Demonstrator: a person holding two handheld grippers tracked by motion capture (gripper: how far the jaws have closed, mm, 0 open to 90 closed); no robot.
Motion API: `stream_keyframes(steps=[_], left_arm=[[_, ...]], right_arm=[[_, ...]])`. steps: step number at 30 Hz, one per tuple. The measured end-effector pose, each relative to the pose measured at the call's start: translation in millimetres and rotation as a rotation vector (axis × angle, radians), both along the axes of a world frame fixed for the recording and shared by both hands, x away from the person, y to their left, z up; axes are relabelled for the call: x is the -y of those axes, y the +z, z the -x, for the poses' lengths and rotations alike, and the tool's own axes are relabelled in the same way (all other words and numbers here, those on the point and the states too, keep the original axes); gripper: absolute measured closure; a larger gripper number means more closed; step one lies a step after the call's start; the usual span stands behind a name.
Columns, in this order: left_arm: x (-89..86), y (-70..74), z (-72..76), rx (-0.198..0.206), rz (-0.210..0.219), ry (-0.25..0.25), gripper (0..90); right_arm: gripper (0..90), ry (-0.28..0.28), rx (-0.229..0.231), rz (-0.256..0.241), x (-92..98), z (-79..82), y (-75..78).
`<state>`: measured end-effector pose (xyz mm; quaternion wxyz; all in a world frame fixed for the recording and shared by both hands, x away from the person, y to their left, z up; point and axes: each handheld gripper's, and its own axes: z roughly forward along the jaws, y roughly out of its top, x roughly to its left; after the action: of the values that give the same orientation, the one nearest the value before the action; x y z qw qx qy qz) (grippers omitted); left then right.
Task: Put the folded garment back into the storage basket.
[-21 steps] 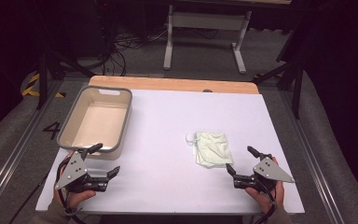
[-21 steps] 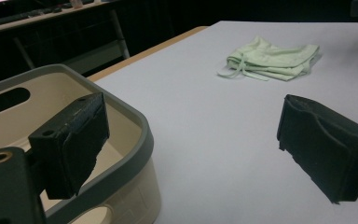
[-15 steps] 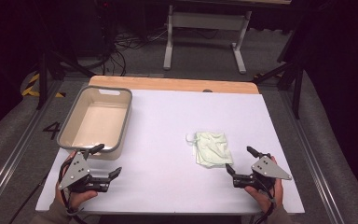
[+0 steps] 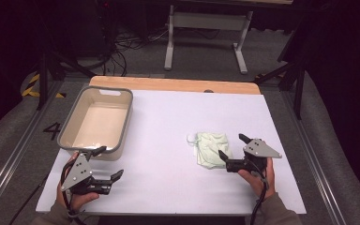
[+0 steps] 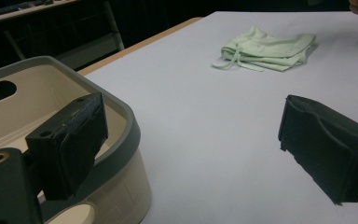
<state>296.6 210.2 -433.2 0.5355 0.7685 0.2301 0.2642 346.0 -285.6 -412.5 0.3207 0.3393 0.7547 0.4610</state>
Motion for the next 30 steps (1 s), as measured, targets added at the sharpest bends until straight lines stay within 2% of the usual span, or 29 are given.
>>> stream_keyframes(steps=[2, 6, 10, 11, 12, 14, 15, 18, 20, 21, 22, 24, 27, 30], left_arm=[[0.2, -0.3, 0.5, -0.001, 0.006, -0.006, 9.2], [-1.0, -0.9, 1.1, -0.007, 0.011, -0.002, 9.0], [-0.6, -0.6, 1.5, -0.003, 0.009, -0.002, 9.0], [-0.5, -0.9, 1.2, -0.007, 0.012, -0.004, 9.0], [-0.3, -1.1, 0.9, -0.007, 0.011, -0.004, 9.0], [-0.4, -1.1, 0.4, -0.001, 0.0, -0.002, 9.0], [-0.3, -1.1, 0.5, 0.0, -0.002, -0.003, 9.0], [-0.9, -1.3, 0.2, -0.001, -0.002, -0.005, 9.0], [-0.9, -1.4, 0.4, -0.003, -0.003, -0.006, 8.9], [-0.9, -1.4, 0.4, -0.003, -0.003, -0.006, 8.9], [-1.0, -1.2, 0.6, -0.003, -0.003, -0.008, 8.9], [-0.2, -1.6, 0.7, -0.007, 0.0, -0.007, 8.9], [0.2, -1.9, 0.6, -0.011, -0.001, -0.005, 9.0], [0.7, -2.0, 0.5, -0.013, -0.001, -0.007, 9.0]], right_arm=[[5.6, -0.007, -0.003, 0.008, -0.8, -3.8, 1.5], [5.7, -0.006, -0.024, -0.014, -0.2, -19.4, 7.8], [4.8, 0.001, -0.034, 0.007, -2.9, -26.5, 7.7], [4.7, 0.014, -0.063, 0.002, -4.3, -32.4, 5.0], [4.7, 0.014, -0.063, 0.002, -4.3, -32.4, 5.0], [5.0, 0.012, -0.109, 0.002, -6.6, -40.0, -1.5], [5.0, 0.012, -0.109, 0.002, -6.6, -40.0, -1.5], [5.9, -0.003, -0.163, -0.027, -5.8, -46.5, -12.7], [5.8, -0.006, -0.204, -0.012, -6.0, -50.0, -21.4], [5.8, -0.006, -0.204, -0.012, -6.0, -50.0, -21.4], [5.8, -0.012, -0.234, -0.006, -6.2, -53.0, -28.2], [5.6, -0.016, -0.266, 0.0, -7.3, -55.4, -33.0], [5.8, -0.026, -0.286, 0.015, -9.0, -57.2, -36.7], [6.5, -0.037, -0.331, 0.019, -10.1, -61.6, -43.9]])
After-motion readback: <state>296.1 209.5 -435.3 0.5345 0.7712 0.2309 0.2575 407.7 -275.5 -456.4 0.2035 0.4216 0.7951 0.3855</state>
